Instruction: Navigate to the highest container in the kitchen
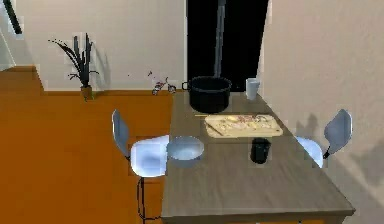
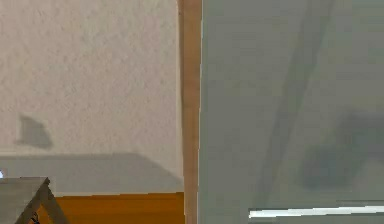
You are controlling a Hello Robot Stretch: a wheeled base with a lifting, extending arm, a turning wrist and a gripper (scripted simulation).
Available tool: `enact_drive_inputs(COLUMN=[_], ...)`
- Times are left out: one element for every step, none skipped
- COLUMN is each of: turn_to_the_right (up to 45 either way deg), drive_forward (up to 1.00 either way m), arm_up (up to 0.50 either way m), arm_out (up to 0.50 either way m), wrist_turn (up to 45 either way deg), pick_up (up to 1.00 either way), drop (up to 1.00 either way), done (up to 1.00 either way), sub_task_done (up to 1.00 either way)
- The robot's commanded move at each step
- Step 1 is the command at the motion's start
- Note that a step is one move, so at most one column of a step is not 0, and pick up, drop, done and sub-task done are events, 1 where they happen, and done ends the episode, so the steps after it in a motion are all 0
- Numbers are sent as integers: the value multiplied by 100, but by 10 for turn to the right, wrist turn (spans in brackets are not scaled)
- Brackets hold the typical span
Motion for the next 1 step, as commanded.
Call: enact_drive_inputs(turn_to_the_right=[0], drive_forward=[15], arm_up=[0], arm_out=[0], wrist_turn=[0], pick_up=[0], drop=[0], done=[0], sub_task_done=[0])
